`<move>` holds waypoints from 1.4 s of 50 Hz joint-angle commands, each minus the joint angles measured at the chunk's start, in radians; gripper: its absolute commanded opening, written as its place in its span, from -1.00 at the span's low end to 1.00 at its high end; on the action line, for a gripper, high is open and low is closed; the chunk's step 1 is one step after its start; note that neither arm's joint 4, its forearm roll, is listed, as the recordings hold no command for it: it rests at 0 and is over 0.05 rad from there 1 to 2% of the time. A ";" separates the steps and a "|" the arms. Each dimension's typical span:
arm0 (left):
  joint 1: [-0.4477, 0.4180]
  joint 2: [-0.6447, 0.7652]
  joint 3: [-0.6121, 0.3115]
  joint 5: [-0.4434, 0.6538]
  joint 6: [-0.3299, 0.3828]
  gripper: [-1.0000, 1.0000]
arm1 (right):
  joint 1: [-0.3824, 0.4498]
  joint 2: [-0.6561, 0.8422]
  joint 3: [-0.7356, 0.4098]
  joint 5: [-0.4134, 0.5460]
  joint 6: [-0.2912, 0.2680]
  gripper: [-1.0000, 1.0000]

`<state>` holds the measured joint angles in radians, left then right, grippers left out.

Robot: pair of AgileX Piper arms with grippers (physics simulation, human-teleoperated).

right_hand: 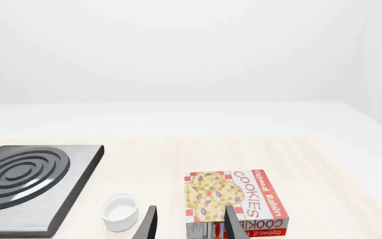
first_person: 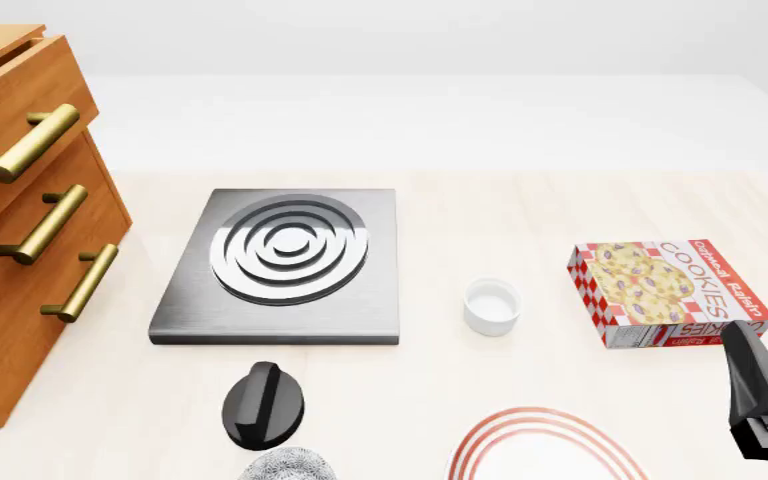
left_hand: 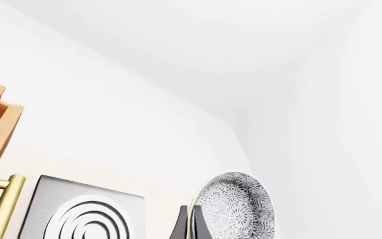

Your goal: Pick the akita bowl on the wooden cabinet and place it on the plate.

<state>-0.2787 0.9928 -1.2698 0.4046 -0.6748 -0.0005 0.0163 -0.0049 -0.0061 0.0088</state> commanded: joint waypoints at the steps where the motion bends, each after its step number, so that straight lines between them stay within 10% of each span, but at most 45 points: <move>1: -0.090 0.012 -0.004 0.007 0.032 -1.00 | 0.000 0.000 0.000 0.000 0.000 1.00; 70: -0.457 0.100 0.101 0.022 0.110 -1.00 | 0.000 0.000 0.000 0.000 0.000 1.00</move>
<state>-0.6904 1.0813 -1.1789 0.4256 -0.5761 -0.0005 0.0164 -0.0049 -0.0061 0.0088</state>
